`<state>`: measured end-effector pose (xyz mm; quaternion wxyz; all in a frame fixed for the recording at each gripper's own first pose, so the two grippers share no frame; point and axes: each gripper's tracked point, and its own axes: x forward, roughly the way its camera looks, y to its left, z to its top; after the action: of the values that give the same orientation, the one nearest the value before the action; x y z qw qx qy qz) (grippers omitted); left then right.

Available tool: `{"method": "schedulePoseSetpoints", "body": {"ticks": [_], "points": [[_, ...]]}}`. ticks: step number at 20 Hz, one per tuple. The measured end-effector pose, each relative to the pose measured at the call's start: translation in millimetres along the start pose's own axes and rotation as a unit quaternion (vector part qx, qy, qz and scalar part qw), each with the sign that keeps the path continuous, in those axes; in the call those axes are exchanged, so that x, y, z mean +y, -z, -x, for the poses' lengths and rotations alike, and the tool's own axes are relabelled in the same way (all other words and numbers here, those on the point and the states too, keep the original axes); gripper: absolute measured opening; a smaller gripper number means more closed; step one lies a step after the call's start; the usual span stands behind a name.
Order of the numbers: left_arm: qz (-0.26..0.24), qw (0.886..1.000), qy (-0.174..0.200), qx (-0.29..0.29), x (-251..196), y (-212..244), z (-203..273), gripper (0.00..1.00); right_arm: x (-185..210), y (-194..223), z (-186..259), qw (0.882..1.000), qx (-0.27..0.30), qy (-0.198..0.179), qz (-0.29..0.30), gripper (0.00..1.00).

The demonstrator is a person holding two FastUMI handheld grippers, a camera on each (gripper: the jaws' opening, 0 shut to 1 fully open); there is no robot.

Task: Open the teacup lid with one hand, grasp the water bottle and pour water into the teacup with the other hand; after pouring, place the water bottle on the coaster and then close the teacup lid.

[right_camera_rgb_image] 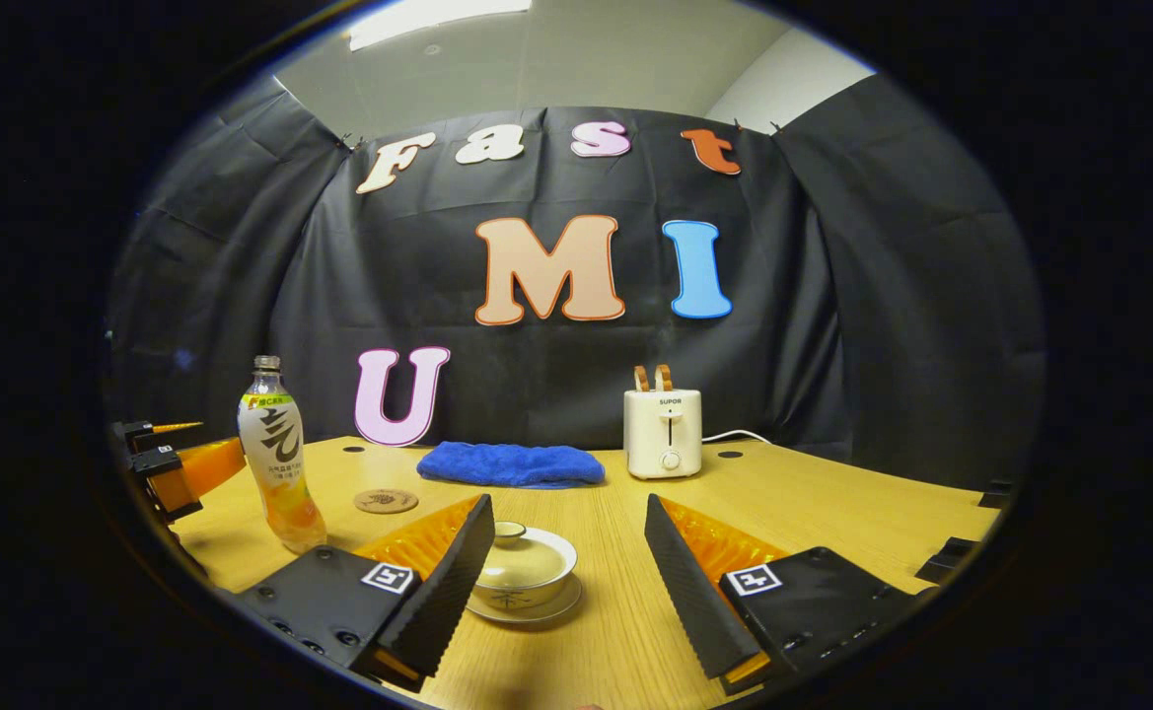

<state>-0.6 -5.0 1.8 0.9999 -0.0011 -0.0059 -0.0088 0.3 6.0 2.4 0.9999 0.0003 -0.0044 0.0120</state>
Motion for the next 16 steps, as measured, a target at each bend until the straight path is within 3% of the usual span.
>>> {"method": "schedulePoseSetpoints", "body": {"ticks": [9, 15, 16], "points": [[0.000, 1.000, -0.001, 0.000, 1.3, -0.3, 1.2, 0.95, 22.7, -1.4, -23.3, 0.999, 0.025, -0.034, 0.028, 0.98], [0.000, 1.000, -0.002, 0.002, 0.9, -0.1, 0.2, 0.95, 38.2, 11.5, -36.4, 0.995, 0.073, -0.058, 0.028, 0.94], [0.000, 1.000, -0.002, 0.003, 1.4, 0.9, 0.2, 0.95, 41.7, 14.1, -38.4, 0.995, 0.078, -0.061, 0.030, 0.98]]}}
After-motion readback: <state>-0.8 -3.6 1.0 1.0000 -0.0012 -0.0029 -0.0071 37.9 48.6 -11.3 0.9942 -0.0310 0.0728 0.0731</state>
